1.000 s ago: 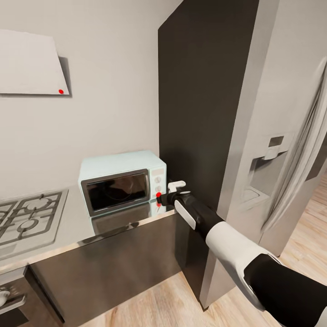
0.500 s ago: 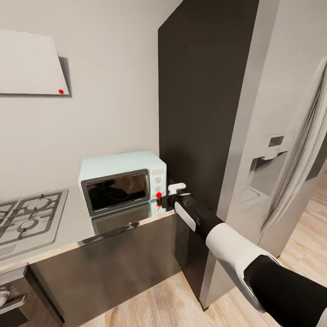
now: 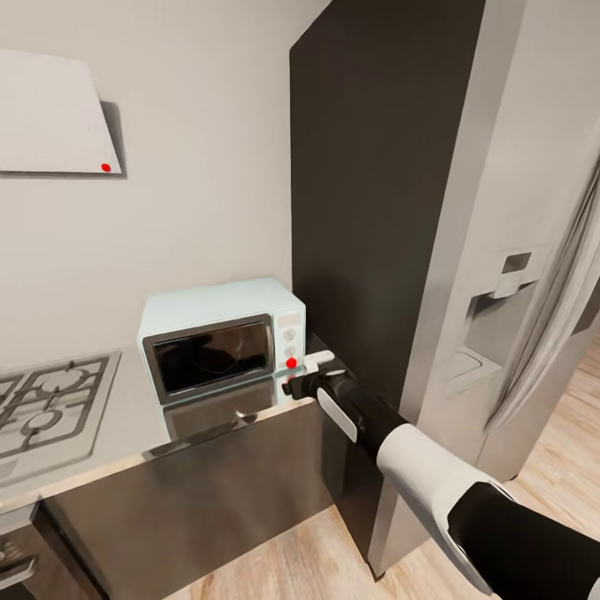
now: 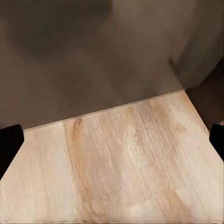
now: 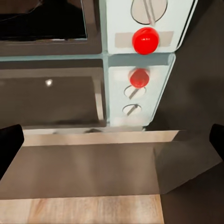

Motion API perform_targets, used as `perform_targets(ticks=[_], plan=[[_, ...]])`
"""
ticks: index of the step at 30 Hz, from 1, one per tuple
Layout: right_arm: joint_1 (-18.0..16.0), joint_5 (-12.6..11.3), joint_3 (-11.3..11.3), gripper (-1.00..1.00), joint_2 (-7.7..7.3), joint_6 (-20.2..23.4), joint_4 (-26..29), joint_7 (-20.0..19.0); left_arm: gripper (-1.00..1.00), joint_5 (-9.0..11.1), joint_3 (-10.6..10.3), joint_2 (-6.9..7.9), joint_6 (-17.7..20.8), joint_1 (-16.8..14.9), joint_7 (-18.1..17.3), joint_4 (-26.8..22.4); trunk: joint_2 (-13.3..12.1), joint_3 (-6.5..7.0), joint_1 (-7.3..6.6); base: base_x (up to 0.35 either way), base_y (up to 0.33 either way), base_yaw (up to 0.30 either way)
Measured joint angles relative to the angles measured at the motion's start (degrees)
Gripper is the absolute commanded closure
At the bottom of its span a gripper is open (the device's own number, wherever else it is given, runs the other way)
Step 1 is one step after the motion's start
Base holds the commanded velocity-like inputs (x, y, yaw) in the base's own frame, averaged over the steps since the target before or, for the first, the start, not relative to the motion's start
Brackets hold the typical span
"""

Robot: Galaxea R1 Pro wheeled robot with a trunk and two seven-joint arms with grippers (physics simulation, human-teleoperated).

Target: In the kitchen, take the popcorn bag from the countertop, put it into the microwave, and heat it until the popcorn is cooked so the cooked popcorn ends up inside the bag.

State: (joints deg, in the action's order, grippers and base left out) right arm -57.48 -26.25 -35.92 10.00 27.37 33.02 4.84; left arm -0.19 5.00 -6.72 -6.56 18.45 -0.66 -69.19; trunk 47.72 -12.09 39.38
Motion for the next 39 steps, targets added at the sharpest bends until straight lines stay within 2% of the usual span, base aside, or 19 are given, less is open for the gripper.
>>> perform_targets(ticks=[11,12,20,26,33,39], plan=[[0.9,0.0,0.0,-1.00,0.00,-0.1,-0.2,0.0,-1.00,-0.1,-0.1,-0.02,0.0,-0.1,0.0,0.5,0.0,0.00,0.00,0.088,0.000,0.000],[0.9,0.0,0.0,1.00,0.00,-0.1,-0.2,0.0,-1.00,-0.1,-0.2,-0.04,0.0,-0.1,0.0,0.5,0.0,0.00,0.00,0.002,0.000,0.000],[1.0,-0.1,0.0,1.00,0.00,0.0,-0.2,0.0,-1.00,0.2,-0.6,-0.08,-0.2,0.2,0.0,1.0,0.0,0.00,0.00,0.018,0.000,0.000],[1.0,-0.1,0.0,1.00,0.00,0.0,-0.2,0.0,-1.00,0.3,-0.5,-0.06,-2.1,0.4,0.0,2.4,0.0,0.00,-0.03,0.263,0.000,0.000],[1.3,-0.1,0.0,1.00,0.00,-0.1,-0.2,0.0,-1.00,0.1,-0.6,-0.08,-2.4,0.4,-0.1,2.5,0.0,0.00,0.00,0.039,0.000,0.000],[1.5,-0.1,0.0,1.00,0.00,-1.3,-0.3,0.0,-1.00,0.0,-0.6,-0.09,-2.4,0.4,-0.1,2.5,0.0,0.00,-0.03,0.247,0.000,0.000]])
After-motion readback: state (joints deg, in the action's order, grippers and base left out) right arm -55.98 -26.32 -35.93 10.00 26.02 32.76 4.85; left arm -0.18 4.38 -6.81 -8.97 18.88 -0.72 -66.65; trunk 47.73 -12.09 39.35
